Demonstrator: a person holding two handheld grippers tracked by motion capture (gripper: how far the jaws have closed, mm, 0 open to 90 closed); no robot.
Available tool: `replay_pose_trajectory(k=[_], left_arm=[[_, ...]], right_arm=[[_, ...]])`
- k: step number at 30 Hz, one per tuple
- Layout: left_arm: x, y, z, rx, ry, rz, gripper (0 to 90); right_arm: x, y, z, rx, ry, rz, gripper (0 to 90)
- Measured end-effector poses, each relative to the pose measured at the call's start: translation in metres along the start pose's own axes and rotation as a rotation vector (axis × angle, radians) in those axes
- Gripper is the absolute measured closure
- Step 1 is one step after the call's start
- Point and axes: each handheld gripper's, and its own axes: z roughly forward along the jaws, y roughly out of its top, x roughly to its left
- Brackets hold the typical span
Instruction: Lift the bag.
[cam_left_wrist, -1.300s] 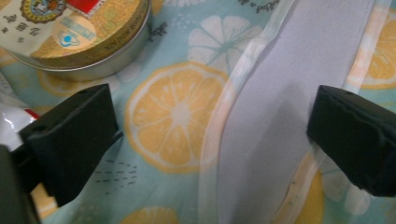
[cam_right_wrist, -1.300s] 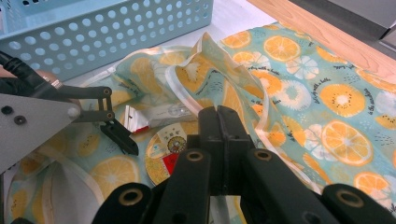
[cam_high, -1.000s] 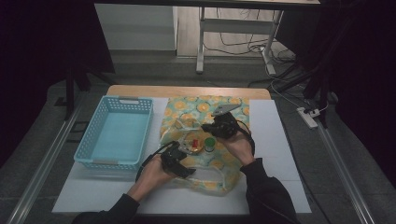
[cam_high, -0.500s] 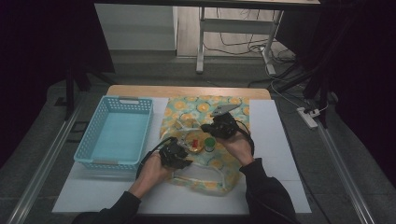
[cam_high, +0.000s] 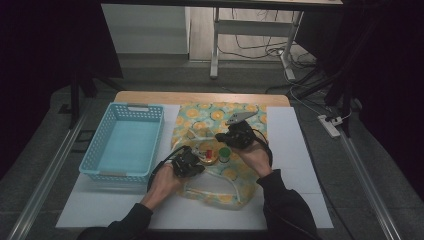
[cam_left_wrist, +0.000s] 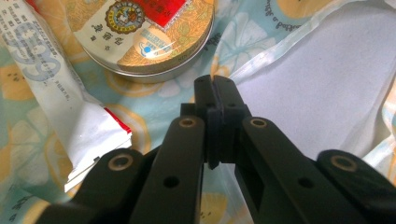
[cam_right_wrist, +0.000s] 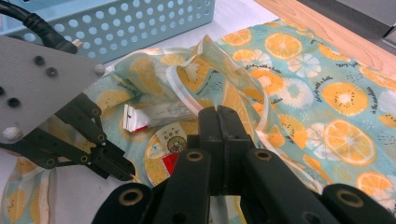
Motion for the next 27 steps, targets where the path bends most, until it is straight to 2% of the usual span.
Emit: replay_pose_trajectory(k=[2, 5, 10, 13, 21, 27], left_arm=[[0.0, 0.0, -0.001, -0.011, 0.008, -0.003, 89.8], [0.001, 0.001, -0.005, -0.037, -0.007, -0.029, 89.8], [0.0, 0.005, -0.016, -0.081, -0.01, -0.029, 89.8], [0.001, 0.008, -0.021, -0.093, -0.033, -0.023, 89.8], [0.008, 0.014, -0.032, -0.122, -0.121, -0.056, 89.8], [0.009, 0.022, -0.043, -0.145, -0.147, -0.043, 89.8]], right_arm=[[-0.001, 0.0, 0.0, -0.001, 0.0, 0.003, 90.0], [0.0, 0.0, -0.001, -0.001, 0.001, 0.003, 90.0], [0.002, 0.002, -0.001, -0.003, 0.004, -0.002, 90.0], [0.003, 0.003, -0.002, -0.003, 0.006, -0.005, 90.0], [0.004, 0.008, -0.005, -0.012, 0.027, -0.006, 90.0], [0.003, 0.009, -0.009, -0.015, 0.041, 0.003, 90.0]])
